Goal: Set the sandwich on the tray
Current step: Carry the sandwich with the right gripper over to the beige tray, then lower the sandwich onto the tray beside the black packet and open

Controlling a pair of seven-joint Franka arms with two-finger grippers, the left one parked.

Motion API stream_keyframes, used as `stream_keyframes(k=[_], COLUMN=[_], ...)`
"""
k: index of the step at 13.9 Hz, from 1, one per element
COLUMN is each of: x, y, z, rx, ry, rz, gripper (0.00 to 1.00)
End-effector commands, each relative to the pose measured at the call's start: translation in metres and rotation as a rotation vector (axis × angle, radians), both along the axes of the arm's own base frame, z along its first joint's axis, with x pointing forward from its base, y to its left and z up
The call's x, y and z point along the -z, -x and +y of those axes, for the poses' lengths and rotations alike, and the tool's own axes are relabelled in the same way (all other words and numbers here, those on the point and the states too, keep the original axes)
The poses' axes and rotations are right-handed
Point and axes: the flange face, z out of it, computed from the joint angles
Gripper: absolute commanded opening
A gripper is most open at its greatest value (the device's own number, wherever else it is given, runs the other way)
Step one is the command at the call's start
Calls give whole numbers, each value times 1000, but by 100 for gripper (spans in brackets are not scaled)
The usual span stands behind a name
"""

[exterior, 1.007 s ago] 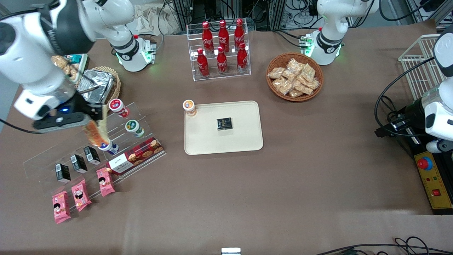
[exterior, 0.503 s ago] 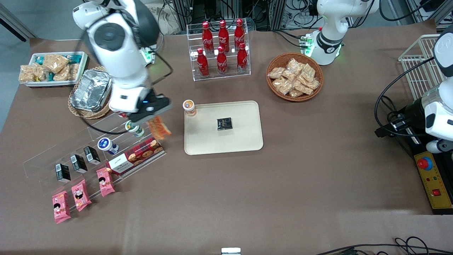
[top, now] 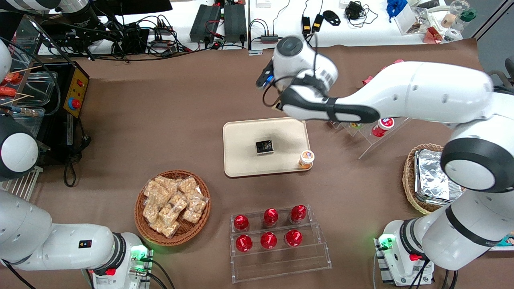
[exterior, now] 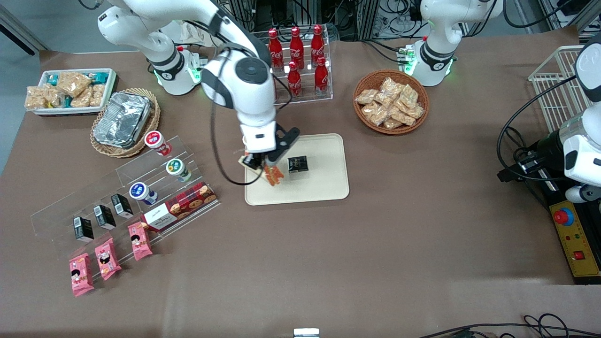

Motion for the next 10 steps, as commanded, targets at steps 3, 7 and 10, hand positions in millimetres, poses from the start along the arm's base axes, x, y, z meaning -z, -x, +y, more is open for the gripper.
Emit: stream_keyframes(k=[3,7,10], x=[68,111,134], y=[1,2,-1], z=[39,51,52], rx=[-214,-427,-623], ry=[26,11,7], rz=[-68,-67,-68], gripper=[0,0,0])
